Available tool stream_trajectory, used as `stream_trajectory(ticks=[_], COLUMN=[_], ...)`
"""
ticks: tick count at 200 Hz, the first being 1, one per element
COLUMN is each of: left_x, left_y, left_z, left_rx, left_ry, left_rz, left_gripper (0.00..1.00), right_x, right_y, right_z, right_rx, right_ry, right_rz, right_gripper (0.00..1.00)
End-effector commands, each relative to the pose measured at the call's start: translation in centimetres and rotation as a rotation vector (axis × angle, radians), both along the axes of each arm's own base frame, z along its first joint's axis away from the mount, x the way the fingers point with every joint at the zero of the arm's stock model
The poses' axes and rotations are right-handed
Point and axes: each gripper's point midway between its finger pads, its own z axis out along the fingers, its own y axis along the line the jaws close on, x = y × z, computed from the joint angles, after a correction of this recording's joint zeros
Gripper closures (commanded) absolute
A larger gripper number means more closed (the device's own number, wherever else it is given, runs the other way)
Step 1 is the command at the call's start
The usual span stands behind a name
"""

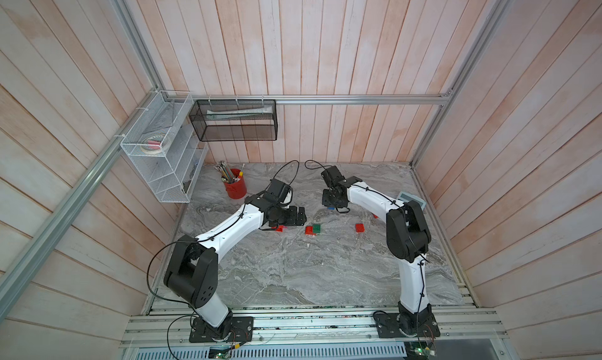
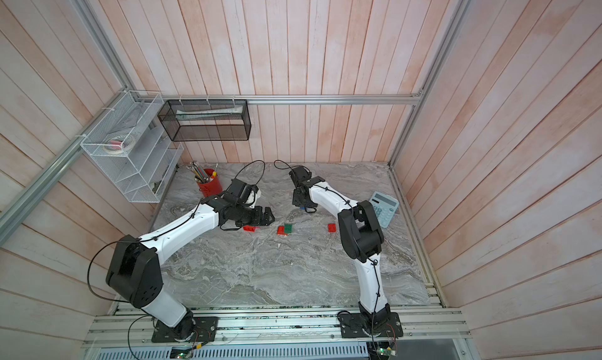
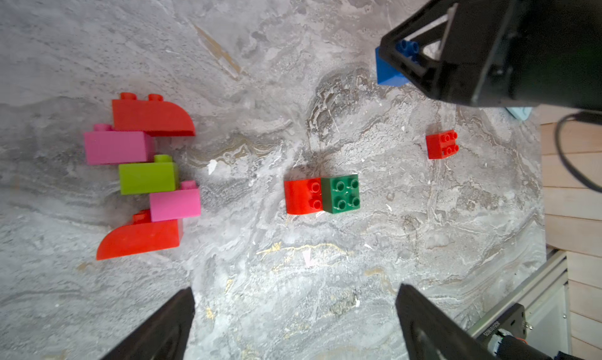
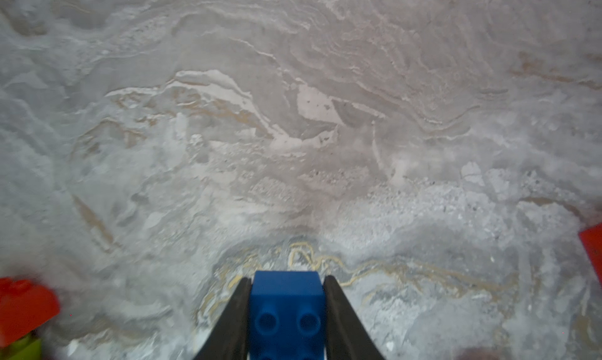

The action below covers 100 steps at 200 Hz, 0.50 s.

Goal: Assemble the letter s with lego
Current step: Pick up the lego brick from the center of the board, then assemble the lego brick with the lego brick.

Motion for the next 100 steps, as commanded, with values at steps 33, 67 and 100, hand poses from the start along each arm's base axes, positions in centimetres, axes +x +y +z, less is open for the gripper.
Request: stream_trajectory(ticks=[33, 67, 100], left_x=[-1.4, -1.8, -2.2], left_y=[2.4, 3.6, 4.4], left_z=[0.4, 0.4, 0.1], left_rx=[-0.005, -0.006, -0.006], left_ry=[-0.004, -0.009, -0.01], left_rz=[0.008, 0.023, 0.032], left_gripper=[0.0, 0.0, 0.0], right_x=[-4.4, -6.6, -7.9], right_y=[3.6, 5.4, 6.5], right_z=[2.0, 2.0, 1.8], right_rx=[0.069, 0.09, 0.099], right_ry=[0.046, 0.081, 0.104], right_rz=[0.018, 0.024, 0.013], right_gripper=[0.74, 0.74, 0.74])
